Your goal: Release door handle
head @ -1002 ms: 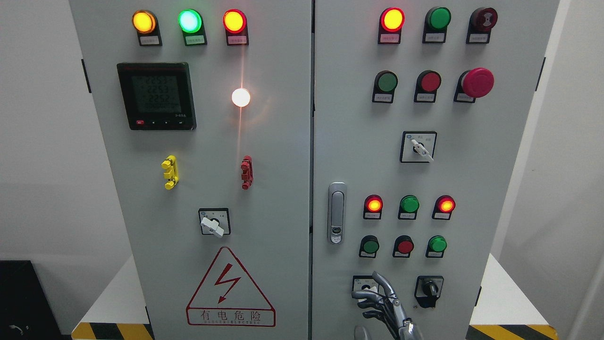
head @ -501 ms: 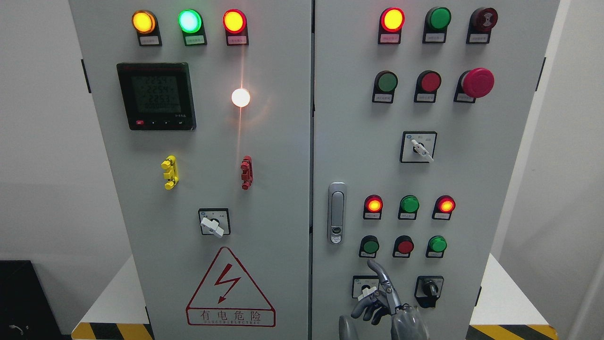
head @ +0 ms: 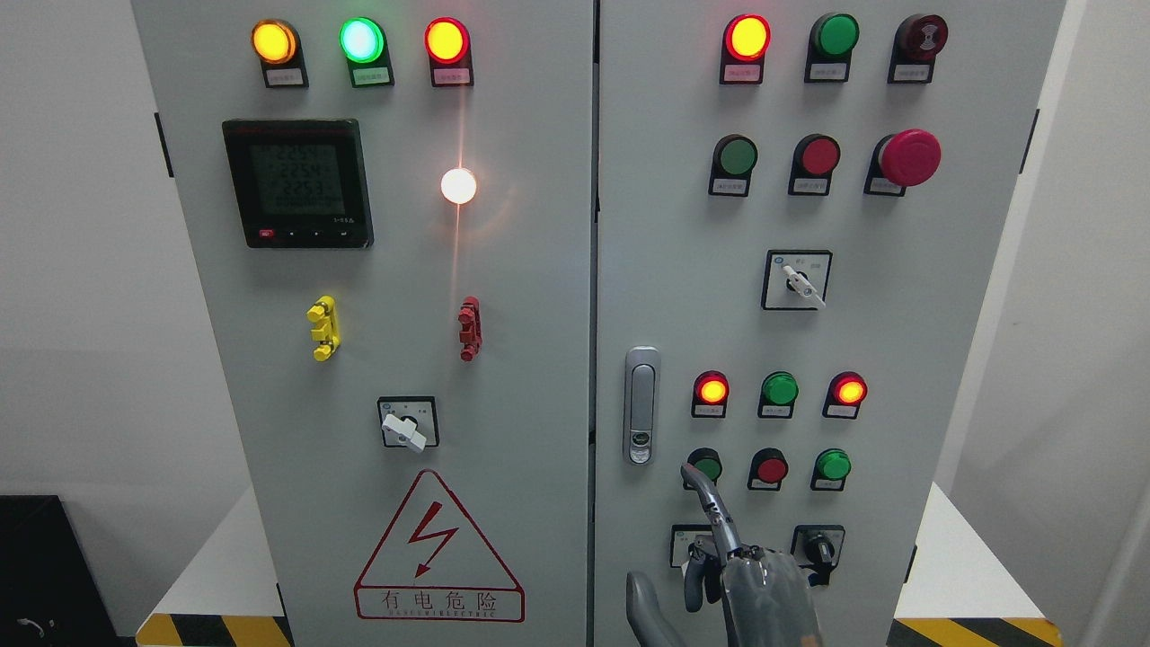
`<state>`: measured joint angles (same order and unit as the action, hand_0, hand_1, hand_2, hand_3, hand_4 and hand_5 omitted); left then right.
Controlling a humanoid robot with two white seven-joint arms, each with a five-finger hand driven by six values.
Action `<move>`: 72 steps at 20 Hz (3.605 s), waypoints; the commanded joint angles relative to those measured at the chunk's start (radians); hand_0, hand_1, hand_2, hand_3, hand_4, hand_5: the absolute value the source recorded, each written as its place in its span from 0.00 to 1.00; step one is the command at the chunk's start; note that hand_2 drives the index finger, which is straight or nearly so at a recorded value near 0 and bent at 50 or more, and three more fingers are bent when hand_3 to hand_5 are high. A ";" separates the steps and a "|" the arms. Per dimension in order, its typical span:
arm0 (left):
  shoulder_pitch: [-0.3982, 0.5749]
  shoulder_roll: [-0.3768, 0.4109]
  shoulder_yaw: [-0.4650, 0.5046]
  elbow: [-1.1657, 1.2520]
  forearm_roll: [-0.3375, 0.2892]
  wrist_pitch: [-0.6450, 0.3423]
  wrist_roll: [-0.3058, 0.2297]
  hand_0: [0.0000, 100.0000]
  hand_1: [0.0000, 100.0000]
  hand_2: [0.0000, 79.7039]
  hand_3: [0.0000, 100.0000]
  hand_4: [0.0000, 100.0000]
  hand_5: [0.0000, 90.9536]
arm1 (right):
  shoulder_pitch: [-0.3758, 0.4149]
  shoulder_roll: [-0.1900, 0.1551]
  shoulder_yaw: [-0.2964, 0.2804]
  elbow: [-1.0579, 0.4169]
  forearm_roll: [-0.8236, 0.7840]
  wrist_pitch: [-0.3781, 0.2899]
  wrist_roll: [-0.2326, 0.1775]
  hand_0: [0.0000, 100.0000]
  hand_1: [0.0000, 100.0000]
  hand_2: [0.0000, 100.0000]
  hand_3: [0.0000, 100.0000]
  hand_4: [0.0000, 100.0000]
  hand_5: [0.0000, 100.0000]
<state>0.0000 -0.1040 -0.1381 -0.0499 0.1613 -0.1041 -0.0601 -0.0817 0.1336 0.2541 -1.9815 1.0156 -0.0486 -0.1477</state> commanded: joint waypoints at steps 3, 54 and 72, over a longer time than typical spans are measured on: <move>0.009 0.000 0.000 0.001 0.000 0.000 0.000 0.12 0.56 0.00 0.00 0.00 0.00 | -0.035 0.000 0.016 0.065 0.185 0.015 -0.018 0.50 0.34 0.01 1.00 1.00 1.00; 0.009 0.000 0.000 0.001 0.000 0.000 0.000 0.12 0.56 0.00 0.00 0.00 0.00 | -0.199 0.001 0.036 0.288 0.474 0.156 -0.030 0.48 0.31 0.00 1.00 1.00 1.00; 0.009 0.000 0.000 -0.001 0.000 0.000 0.000 0.12 0.56 0.00 0.00 0.00 0.00 | -0.204 0.001 0.034 0.303 0.474 0.168 -0.030 0.48 0.31 0.00 1.00 1.00 1.00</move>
<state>0.0000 -0.1039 -0.1381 -0.0501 0.1612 -0.1041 -0.0601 -0.2840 0.1350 0.2896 -1.6923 1.4895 0.1154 -0.1832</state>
